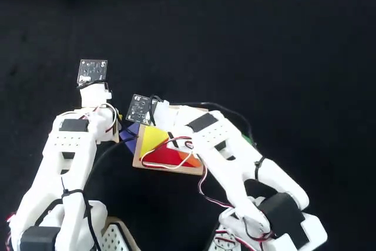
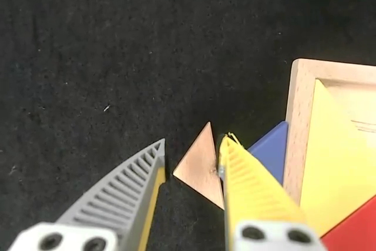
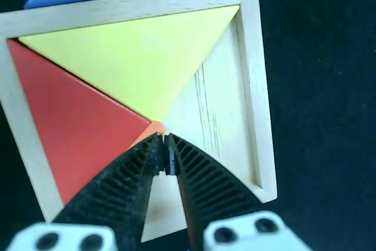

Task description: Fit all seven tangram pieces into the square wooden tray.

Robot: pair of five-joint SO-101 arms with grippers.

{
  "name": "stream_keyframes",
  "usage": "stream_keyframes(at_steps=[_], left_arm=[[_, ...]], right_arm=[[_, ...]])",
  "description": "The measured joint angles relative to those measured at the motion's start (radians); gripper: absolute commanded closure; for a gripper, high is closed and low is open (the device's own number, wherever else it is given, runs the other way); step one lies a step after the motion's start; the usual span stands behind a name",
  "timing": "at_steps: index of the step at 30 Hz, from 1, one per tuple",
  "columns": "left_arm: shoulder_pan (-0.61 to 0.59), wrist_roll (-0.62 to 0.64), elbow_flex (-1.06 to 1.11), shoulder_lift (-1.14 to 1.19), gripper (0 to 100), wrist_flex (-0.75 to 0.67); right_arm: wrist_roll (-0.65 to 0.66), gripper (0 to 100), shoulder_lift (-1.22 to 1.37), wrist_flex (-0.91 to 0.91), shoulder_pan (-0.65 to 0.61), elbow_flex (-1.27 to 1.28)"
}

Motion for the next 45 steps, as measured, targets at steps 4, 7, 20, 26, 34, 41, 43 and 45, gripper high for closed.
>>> stream_keyframes(at_steps=[4, 7, 20, 26, 34, 41, 43, 45], left_arm=[[0.000, 0.000, 0.000, 0.000, 84, 0.000], [0.000, 0.000, 0.000, 0.000, 84, 0.000], [0.000, 0.000, 0.000, 0.000, 84, 0.000], [0.000, 0.000, 0.000, 0.000, 84, 0.000], [0.000, 0.000, 0.000, 0.000, 84, 0.000], [0.000, 0.000, 0.000, 0.000, 84, 0.000], [0.000, 0.000, 0.000, 0.000, 84, 0.000], [0.000, 0.000, 0.000, 0.000, 84, 0.000]], right_arm=[[0.000, 98.7, 0.000, 0.000, 0.000, 0.000], [-0.021, 98.7, -0.005, 0.000, -0.014, 0.000], [-0.063, 98.7, -0.054, 0.002, -0.038, 0.000], [-0.049, 98.7, 0.017, -0.003, -0.038, -0.003], [-0.043, 98.7, 0.029, 0.002, -0.037, 0.000], [-0.043, 98.7, 0.028, 0.002, 0.031, 0.000], [-0.043, 98.7, 0.028, 0.002, 0.032, 0.000], [-0.043, 98.7, 0.028, 0.002, 0.035, 0.000]])
